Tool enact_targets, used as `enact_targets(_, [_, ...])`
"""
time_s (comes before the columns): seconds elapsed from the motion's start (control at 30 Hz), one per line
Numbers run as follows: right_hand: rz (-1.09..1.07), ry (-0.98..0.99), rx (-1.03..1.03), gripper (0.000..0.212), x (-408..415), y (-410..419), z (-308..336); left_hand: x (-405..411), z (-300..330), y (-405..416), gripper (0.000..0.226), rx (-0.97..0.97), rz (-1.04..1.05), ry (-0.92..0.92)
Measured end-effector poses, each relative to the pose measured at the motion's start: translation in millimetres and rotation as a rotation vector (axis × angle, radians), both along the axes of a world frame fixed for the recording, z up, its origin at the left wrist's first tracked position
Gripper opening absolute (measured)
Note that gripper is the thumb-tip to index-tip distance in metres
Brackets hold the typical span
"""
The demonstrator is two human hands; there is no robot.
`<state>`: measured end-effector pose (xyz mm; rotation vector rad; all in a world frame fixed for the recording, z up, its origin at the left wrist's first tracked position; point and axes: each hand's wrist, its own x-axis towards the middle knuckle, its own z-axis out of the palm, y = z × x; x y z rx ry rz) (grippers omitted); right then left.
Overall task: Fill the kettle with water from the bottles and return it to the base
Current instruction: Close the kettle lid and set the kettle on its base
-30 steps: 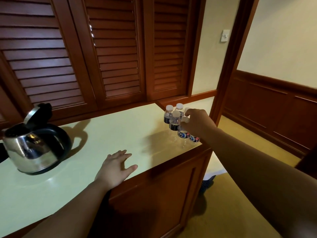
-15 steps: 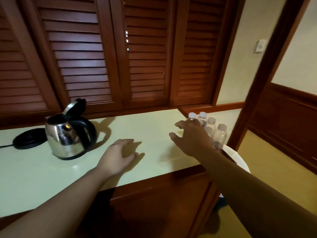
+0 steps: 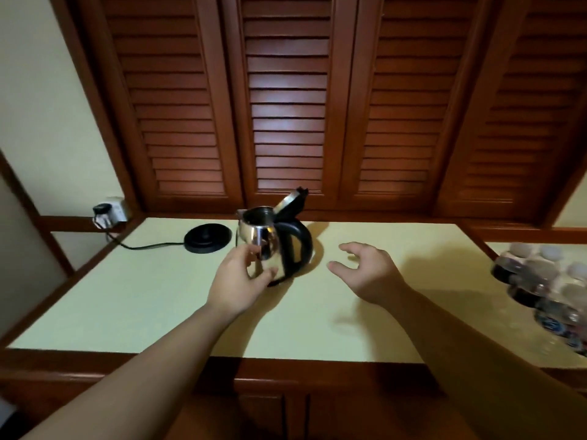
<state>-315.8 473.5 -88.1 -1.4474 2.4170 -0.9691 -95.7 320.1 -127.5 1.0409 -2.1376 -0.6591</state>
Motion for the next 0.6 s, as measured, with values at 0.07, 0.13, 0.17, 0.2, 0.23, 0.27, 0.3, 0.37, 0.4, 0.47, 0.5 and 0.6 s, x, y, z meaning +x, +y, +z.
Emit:
enact_targets(0.07, [-0.002,-0.039,-0.076,0.064,14.0,-22.1,3.4,5.2,0.4,-27.4,0.059,0.058,0.044,0.041])
enact_targets(0.13, [-0.006,-0.075,-0.17,0.065,28.4,-45.3,8.5,6.0,1.6,-53.9,0.069,0.124,0.038,0.071])
enact_targets(0.17, [-0.008,-0.082,-0.199,0.068,34.9,-57.2,11.8,5.5,2.9,-66.1,0.073,0.153,0.015,0.086])
enact_targets(0.2, [-0.01,-0.086,-0.212,0.068,41.5,-68.8,15.7,5.4,3.2,-79.2,0.076,0.189,-0.021,0.094])
enact_targets(0.23, [-0.01,-0.1,-0.227,0.065,46.7,-80.0,18.3,4.7,4.4,-90.4,0.078,0.231,-0.065,0.099])
enact_targets(0.27, [-0.012,-0.117,-0.246,0.06,51.9,-90.0,20.1,3.6,4.7,-101.6,0.078,0.277,-0.114,0.101])
enact_targets(0.3, [-0.024,-0.138,-0.271,0.057,56.6,-99.1,20.4,2.3,3.8,-112.3,0.076,0.321,-0.169,0.106])
enact_targets(0.37, [-0.07,-0.183,-0.35,0.058,64.5,-114.9,19.7,-2.5,-1.3,-132.1,0.069,0.38,-0.265,0.114])
enact_targets(0.4, [-0.086,-0.197,-0.387,0.059,68.5,-121.5,19.6,-4.6,-5.5,-141.2,0.069,0.391,-0.295,0.119])
enact_targets(0.47, [-0.102,-0.168,-0.416,0.059,74.6,-133.5,20.8,-5.9,-11.9,-155.6,0.072,0.416,-0.343,0.111])
enact_targets(0.5, [-0.101,-0.124,-0.411,0.056,75.6,-138.9,21.8,-5.4,-14.6,-160.3,0.07,0.424,-0.381,0.119])
enact_targets(0.6, [-0.074,0.075,-0.317,0.056,74.5,-152.7,26.8,-5.4,-24.4,-172.4,0.067,0.428,-0.475,0.141])
